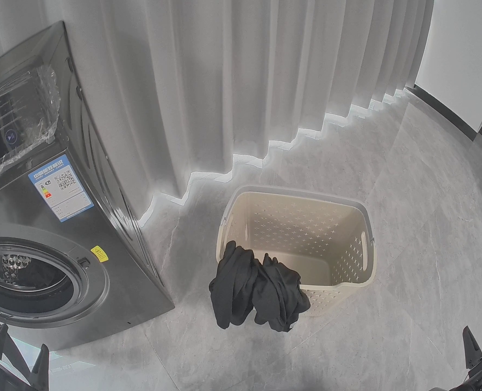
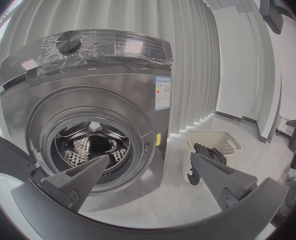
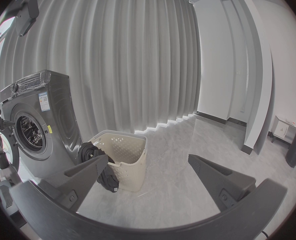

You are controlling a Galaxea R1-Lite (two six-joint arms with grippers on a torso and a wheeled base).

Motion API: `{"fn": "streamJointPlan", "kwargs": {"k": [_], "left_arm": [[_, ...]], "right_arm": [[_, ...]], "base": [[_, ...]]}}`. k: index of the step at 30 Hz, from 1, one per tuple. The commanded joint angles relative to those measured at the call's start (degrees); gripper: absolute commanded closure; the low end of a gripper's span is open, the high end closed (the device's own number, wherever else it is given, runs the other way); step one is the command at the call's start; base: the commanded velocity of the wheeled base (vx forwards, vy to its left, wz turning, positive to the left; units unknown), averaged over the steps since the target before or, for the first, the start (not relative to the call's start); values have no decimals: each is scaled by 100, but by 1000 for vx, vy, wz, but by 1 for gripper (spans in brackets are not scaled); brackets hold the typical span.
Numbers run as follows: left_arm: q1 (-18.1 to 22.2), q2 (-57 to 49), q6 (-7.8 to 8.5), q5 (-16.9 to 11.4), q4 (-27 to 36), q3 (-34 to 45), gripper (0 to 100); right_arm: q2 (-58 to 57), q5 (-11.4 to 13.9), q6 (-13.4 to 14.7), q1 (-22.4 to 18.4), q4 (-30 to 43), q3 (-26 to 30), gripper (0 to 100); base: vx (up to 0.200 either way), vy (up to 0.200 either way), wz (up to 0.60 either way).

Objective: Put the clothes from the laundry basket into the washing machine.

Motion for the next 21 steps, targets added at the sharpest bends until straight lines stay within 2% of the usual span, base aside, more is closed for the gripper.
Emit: {"fn": "streamJointPlan", "kwargs": {"k": [1, 10, 12, 13, 15, 16, 17, 19, 20, 21], "left_arm": [[0, -75, -2, 2, 1, 101, 0], [0, -75, -11, 2, -7, 101, 0], [0, -75, -11, 2, 1, 101, 0], [0, -75, -11, 2, 1, 101, 0], [0, -75, -11, 2, -7, 101, 0], [0, -75, -11, 2, 1, 101, 0], [0, -75, -2, 2, -7, 101, 0], [0, -75, -2, 2, -7, 101, 0], [0, -75, -20, 2, 1, 101, 0], [0, -75, -20, 2, 1, 101, 0]], "right_arm": [[-75, -2, -4, -14, 7, 101, 0], [-84, 15, -75, -14, -81, 101, 0], [-75, 68, -40, -14, -169, -39, 0], [48, 68, 4, -5, -301, -707, 0], [487, 85, 75, 39, -274, -1384, 0], [523, 94, 75, 39, -265, -1419, 0], [953, 217, 136, 171, -230, -1718, 0], [953, 217, 136, 171, -230, -1718, 0], [1753, 551, 400, 584, -283, -1841, 0], [1867, 578, 453, 637, -292, -1841, 0]], "base": [[0, 0, 0], [0, 0, 0], [0, 0, 0], [0, 0, 0], [0, 0, 0], [0, 0, 0], [0, 0, 0], [0, 0, 0], [0, 0, 0], [0, 0, 0]]}}
